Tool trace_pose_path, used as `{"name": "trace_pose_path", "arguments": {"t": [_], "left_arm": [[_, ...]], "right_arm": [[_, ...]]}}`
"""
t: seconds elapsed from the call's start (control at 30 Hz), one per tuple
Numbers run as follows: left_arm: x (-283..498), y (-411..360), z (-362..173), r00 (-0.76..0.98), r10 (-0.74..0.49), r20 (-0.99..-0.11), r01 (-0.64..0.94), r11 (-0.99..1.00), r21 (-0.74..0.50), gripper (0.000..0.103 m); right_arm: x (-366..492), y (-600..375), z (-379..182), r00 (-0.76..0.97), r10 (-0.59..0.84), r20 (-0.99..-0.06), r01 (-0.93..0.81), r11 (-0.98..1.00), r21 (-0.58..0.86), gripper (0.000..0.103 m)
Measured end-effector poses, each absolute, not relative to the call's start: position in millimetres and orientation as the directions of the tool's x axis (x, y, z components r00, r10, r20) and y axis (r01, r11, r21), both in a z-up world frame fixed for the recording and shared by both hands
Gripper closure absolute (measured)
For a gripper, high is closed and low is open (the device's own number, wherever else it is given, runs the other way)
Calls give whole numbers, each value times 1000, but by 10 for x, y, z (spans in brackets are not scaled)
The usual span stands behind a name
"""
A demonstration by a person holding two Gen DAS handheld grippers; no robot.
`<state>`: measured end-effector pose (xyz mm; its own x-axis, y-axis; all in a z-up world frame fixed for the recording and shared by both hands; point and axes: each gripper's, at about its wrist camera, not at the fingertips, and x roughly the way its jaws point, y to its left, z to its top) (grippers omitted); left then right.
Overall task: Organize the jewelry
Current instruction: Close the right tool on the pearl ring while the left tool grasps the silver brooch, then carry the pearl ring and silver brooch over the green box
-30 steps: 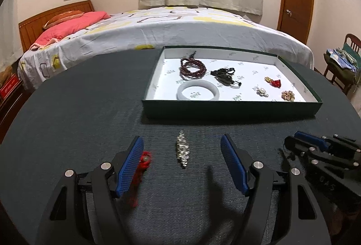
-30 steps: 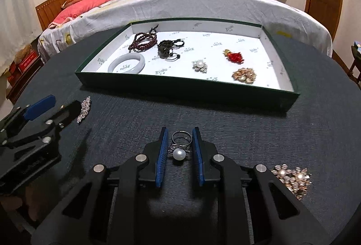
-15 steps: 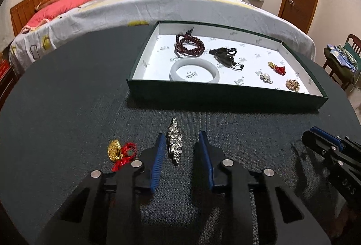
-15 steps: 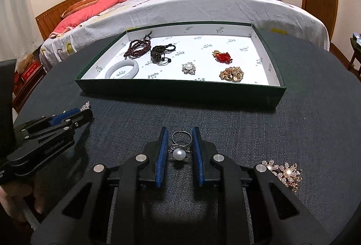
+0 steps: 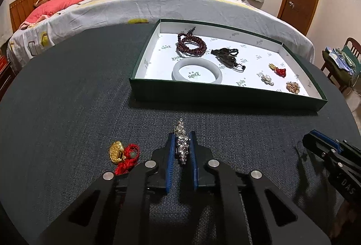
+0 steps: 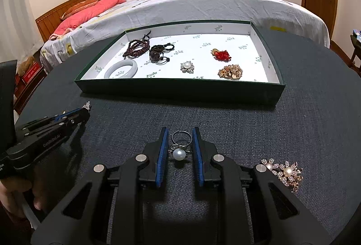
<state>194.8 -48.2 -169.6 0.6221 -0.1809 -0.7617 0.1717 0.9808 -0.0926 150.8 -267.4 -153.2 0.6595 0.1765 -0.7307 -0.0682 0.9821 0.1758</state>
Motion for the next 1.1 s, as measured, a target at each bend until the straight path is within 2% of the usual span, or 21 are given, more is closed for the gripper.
{"name": "trace_pose_path", "arguments": {"t": [0.4,1.1], "left_arm": [[1892,-467,-1568,653,-195,-732,170,979,-109,90],[1975,-775,-863,752,-312,-580,272,949,-157,90]], "right_arm": [[1481,-2647,-1470,676,177,-716,-72,982,174,81],[1629,-2873,-862,793,140,-593,-59,986,154,81]]}}
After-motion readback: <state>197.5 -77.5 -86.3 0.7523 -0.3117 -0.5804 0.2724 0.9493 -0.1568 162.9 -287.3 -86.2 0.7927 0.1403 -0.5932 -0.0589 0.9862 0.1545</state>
